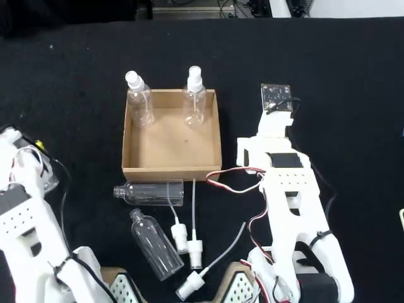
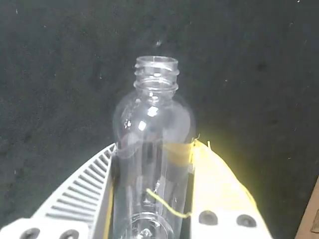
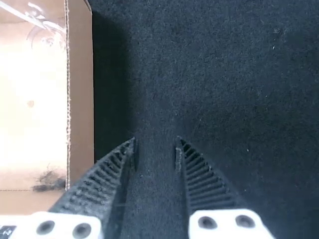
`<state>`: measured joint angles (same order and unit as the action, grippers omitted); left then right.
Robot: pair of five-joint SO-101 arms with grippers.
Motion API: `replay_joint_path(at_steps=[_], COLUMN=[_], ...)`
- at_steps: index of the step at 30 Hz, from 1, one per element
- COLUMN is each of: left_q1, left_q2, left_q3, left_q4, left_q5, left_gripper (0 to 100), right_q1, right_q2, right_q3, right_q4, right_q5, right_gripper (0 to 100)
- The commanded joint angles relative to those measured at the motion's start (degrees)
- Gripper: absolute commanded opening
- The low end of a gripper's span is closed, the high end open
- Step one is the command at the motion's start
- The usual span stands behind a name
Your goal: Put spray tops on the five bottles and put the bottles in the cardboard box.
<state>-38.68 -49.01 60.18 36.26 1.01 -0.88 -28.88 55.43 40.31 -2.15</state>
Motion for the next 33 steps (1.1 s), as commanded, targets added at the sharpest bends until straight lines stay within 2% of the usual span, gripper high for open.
replay_joint_path(at_steps=[1,7,33], left_q1=[0.84,0.84,0.84], left_q2=[-5.71,-10.64,-39.03], left_q3=[2.24,6.90,23.16], left_q4=[-2.64,-2.73,-2.46], left_q5=[4.75,12.75,12.75], left_gripper=[3,3,3], right_q1=[1.41,0.97,0.97], right_q2=[-3.38,-3.38,-3.47], right_q3=[-0.22,-0.40,-1.10], right_q4=[-1.76,-1.76,-1.76], right_q5=[0.53,0.53,0.53], right_gripper=[8.9,8.9,8.9])
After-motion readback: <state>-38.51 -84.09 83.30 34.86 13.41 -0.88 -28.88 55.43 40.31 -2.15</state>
